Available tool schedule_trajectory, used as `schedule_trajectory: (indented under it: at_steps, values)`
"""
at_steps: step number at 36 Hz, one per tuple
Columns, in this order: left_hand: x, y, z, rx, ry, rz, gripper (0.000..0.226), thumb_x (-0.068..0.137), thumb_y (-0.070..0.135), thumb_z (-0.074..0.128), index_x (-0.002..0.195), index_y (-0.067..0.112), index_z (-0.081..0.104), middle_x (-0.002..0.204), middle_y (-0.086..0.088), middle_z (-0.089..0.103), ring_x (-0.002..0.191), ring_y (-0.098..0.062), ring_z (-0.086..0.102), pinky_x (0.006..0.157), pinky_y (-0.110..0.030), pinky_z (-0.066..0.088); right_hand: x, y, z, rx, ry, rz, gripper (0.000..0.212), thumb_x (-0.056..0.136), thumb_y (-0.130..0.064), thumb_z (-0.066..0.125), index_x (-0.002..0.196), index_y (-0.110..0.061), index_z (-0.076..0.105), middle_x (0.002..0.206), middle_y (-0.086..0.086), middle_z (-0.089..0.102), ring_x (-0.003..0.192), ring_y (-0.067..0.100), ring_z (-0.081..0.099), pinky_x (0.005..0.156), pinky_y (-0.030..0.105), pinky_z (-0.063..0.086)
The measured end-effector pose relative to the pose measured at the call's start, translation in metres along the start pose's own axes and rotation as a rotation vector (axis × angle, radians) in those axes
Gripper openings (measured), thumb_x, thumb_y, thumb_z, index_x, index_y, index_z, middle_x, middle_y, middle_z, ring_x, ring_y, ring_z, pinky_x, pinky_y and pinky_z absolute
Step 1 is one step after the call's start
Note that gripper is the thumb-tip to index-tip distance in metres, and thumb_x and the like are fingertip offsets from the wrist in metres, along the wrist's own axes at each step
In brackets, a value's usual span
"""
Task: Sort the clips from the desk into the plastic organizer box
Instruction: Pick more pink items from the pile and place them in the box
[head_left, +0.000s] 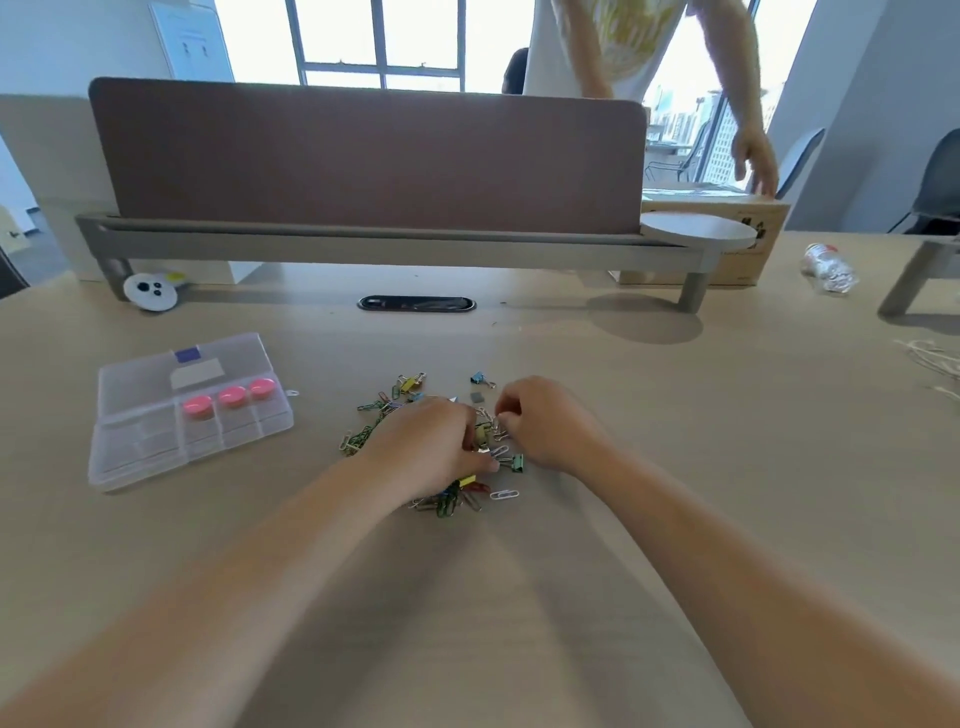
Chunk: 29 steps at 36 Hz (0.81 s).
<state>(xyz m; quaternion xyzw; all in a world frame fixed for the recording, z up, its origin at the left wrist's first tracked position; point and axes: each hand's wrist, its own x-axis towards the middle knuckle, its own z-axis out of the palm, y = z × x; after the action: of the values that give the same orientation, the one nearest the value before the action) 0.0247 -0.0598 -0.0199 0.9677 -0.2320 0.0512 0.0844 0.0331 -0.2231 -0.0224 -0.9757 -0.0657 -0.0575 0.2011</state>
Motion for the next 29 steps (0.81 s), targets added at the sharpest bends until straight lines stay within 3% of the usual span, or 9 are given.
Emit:
schedule_trajectory:
  at_steps: [7, 13, 17, 22, 29]
  values:
    - [0.0, 0.007, 0.006, 0.06, 0.041, -0.005, 0.035, 0.086, 0.05, 0.058, 0.077, 0.017, 0.049, 0.078, -0.002, 0.052, 0.075, -0.022, 0.049, 0.063, -0.031, 0.04, -0.006, 0.001, -0.004, 0.0, 0.002, 0.002, 0.017, 0.09, -0.019, 0.053, 0.094, -0.017, 0.069, 0.095, 0.002, 0.068, 0.087, 0.022, 0.061, 0.077, 0.035, 0.053]
    - [-0.001, 0.006, 0.007, 0.054, 0.052, -0.006, 0.031, 0.09, 0.044, 0.055, 0.08, 0.014, 0.053, 0.075, -0.003, 0.053, 0.074, -0.024, 0.052, 0.06, -0.031, 0.039, -0.008, 0.001, -0.005, 0.001, 0.013, -0.007, 0.016, 0.09, -0.02, 0.053, 0.09, -0.017, 0.069, 0.089, 0.0, 0.066, 0.082, 0.021, 0.06, 0.071, 0.031, 0.05]
    - [-0.003, 0.002, 0.003, -0.038, 0.02, -0.071, 0.042, 0.09, 0.045, 0.059, 0.063, 0.018, 0.042, 0.061, 0.001, 0.044, 0.06, -0.02, 0.046, 0.05, -0.03, 0.031, -0.007, -0.001, -0.005, -0.008, 0.007, -0.016, 0.016, 0.092, -0.022, 0.053, 0.091, -0.018, 0.068, 0.089, 0.0, 0.067, 0.082, 0.02, 0.061, 0.073, 0.033, 0.052]
    - [-0.006, -0.012, -0.017, -0.3, 0.015, -0.204, 0.027, 0.09, 0.039, 0.062, 0.085, 0.013, 0.056, 0.079, -0.004, 0.06, 0.068, -0.018, 0.051, 0.058, -0.032, 0.036, -0.003, -0.005, -0.003, -0.011, 0.009, -0.031, 0.017, 0.093, -0.023, 0.052, 0.091, -0.019, 0.068, 0.087, -0.001, 0.065, 0.079, 0.018, 0.06, 0.072, 0.034, 0.054]
    - [-0.007, -0.042, -0.03, -0.349, 0.116, -0.269, 0.027, 0.084, 0.036, 0.071, 0.083, 0.019, 0.05, 0.077, -0.002, 0.055, 0.067, -0.018, 0.049, 0.054, -0.03, 0.036, 0.008, -0.018, 0.007, 0.002, -0.018, -0.059, 0.014, 0.094, -0.024, 0.053, 0.083, -0.022, 0.061, 0.082, -0.002, 0.061, 0.076, 0.018, 0.058, 0.066, 0.028, 0.044]
